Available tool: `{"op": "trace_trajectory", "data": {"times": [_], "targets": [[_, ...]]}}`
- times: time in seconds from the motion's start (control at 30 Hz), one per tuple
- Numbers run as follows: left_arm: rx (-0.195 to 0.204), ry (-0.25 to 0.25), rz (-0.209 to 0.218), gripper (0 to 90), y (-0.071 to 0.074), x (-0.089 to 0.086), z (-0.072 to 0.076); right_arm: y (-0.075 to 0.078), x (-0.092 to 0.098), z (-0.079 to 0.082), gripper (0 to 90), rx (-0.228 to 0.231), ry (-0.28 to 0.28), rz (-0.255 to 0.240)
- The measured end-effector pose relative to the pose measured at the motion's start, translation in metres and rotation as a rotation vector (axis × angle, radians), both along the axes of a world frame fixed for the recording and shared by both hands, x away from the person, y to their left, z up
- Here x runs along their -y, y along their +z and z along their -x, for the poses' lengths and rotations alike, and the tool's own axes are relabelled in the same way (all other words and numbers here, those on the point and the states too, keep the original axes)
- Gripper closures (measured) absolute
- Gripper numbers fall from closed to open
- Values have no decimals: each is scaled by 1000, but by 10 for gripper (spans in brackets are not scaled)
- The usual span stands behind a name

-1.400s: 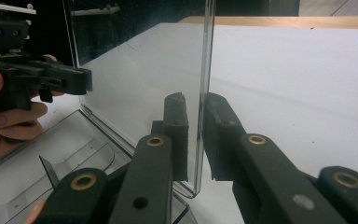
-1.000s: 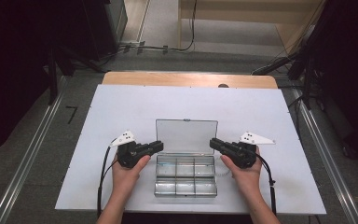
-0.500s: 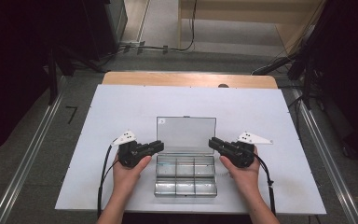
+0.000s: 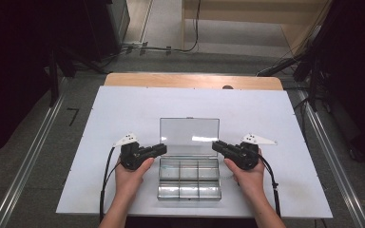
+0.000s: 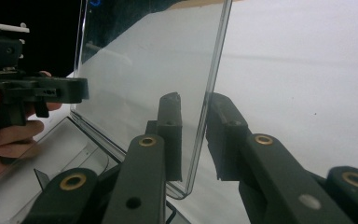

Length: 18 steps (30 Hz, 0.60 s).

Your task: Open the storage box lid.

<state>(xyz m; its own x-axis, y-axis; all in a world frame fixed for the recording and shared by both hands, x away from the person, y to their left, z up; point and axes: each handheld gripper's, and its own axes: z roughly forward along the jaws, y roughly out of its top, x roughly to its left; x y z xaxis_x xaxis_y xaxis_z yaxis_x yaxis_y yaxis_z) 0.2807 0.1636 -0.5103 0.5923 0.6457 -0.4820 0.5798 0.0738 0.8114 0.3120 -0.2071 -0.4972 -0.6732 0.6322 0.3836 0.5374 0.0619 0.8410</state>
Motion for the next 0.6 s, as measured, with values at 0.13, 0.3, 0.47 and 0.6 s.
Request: {"op": "trace_trajectory", "data": {"times": [0.13,0.3,0.47,0.6], "targets": [[-20,7,-1,750,-1,0,-1,-1,0,-2,729,-22,-1,-7],[-34,7,-6,725,-2,1,-2,-4,1,-4,719,-64,-8,-14],[-49,4,-11,696,-4,2,-3,-5,1,-6,702,-89,-10,-8],[-54,3,-14,683,-4,2,-3,-6,0,-7,688,-97,-4,-2]]}}
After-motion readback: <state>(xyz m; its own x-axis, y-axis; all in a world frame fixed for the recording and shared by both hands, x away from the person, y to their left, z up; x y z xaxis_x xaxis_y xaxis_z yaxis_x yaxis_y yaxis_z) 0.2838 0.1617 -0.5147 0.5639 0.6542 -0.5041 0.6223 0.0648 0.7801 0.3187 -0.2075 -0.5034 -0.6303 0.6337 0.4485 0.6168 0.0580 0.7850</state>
